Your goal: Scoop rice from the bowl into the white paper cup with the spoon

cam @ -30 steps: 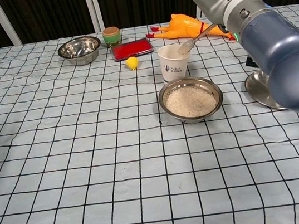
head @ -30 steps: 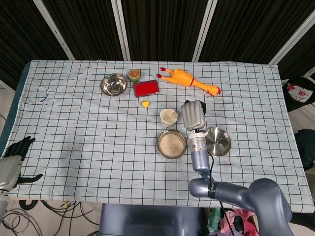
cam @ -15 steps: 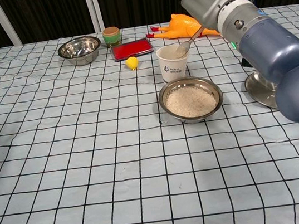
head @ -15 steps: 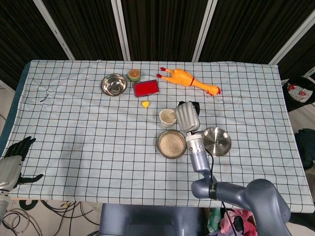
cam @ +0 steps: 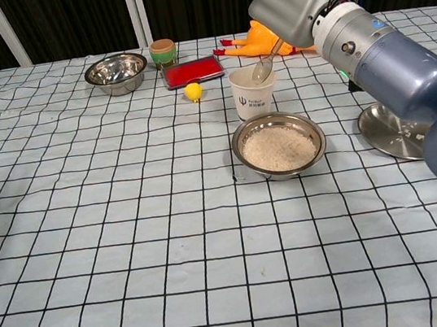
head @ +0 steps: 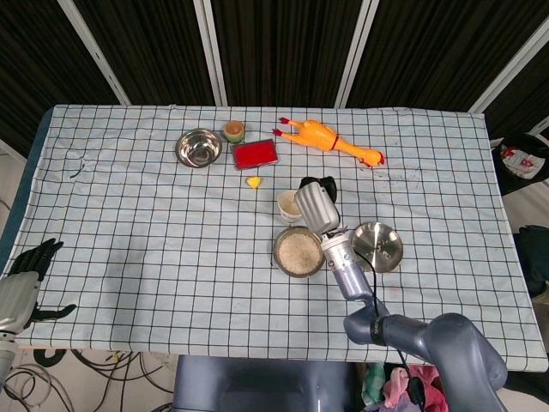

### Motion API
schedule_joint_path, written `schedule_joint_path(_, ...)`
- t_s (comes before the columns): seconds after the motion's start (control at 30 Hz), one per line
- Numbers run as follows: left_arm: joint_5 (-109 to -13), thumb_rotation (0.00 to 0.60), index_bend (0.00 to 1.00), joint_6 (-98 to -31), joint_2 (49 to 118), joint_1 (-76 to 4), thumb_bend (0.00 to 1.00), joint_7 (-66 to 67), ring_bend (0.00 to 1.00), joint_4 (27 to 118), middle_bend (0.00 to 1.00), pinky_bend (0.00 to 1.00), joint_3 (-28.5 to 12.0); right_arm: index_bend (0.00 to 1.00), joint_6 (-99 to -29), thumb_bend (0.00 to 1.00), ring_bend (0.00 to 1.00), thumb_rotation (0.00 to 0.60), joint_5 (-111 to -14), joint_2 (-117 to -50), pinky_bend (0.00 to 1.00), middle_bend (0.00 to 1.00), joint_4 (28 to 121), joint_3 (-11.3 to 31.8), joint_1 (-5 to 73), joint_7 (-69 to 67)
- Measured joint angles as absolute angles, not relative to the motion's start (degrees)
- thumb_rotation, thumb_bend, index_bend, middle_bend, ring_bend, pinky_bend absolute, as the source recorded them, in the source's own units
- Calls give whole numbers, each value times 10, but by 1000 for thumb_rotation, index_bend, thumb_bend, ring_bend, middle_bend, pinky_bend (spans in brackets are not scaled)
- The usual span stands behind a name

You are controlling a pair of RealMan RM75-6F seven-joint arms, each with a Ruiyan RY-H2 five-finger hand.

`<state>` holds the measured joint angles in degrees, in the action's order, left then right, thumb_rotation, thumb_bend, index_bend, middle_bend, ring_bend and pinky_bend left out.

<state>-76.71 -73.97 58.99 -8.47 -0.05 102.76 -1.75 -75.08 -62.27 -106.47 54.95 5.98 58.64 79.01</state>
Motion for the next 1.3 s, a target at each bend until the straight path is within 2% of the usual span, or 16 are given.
schedule_joint_path(0.4, -767, 600, 0, -742, 592, -84, 15, 2, 0, 1027, 0, 0, -17, 798, -745, 546, 1000, 600, -676, -1057, 1000, 1000, 547, 51, 576, 783)
schedule_joint_path(0.8, -769, 600, 0, -741, 591, -84, 15, -5, 0, 1030, 0, 0, -17, 797, -771, 546, 1000, 600, -671, -1046, 1000, 1000, 585, 98, 565, 784)
schedule_joint_path(1.0, -775, 600, 0, -747, 592, -82, 15, -3, 0, 1027, 0, 0, -15, 798, -791, 546, 1000, 600, -652, -1024, 1000, 1000, 647, 120, 547, 789)
schedule_joint_path(1.3, -786, 600, 0, -756, 594, -77, 15, 1, 0, 1024, 0, 0, -10, 798, -834, 546, 1000, 600, -608, -957, 1000, 1000, 815, 127, 474, 792)
